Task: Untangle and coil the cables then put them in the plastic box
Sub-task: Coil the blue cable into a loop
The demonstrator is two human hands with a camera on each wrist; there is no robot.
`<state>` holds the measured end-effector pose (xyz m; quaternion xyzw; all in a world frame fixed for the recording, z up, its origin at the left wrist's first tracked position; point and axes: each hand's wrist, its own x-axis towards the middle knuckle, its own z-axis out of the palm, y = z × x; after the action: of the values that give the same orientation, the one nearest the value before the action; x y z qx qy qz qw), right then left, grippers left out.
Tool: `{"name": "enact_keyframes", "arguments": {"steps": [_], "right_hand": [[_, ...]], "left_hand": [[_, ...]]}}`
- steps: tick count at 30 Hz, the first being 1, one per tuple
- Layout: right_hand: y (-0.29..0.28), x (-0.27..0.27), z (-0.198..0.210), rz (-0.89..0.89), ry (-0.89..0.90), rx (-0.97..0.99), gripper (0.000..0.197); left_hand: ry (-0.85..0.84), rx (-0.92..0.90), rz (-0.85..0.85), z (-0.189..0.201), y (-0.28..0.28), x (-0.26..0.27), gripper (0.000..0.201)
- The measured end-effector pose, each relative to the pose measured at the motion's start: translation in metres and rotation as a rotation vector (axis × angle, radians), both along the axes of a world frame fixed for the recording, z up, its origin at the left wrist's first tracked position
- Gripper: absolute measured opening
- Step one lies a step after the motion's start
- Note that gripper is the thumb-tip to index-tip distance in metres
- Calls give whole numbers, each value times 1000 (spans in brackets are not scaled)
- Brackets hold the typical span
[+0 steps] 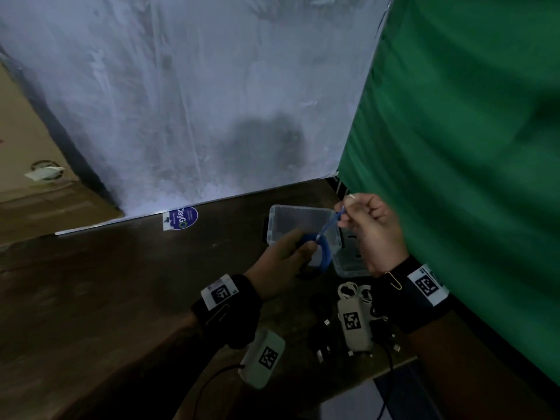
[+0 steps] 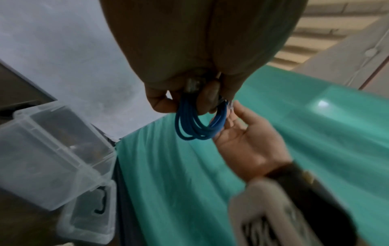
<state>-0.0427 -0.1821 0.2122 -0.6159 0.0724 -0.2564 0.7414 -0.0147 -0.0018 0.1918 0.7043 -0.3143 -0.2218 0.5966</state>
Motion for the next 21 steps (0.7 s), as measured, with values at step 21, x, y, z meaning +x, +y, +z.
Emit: {"name": "enact_keyframes", "arguments": {"steps": [21], "right_hand": [[7,-16,-38,447,512,-16,51]], "left_hand": [[-296,105,-42,7,4,31,29]]}}
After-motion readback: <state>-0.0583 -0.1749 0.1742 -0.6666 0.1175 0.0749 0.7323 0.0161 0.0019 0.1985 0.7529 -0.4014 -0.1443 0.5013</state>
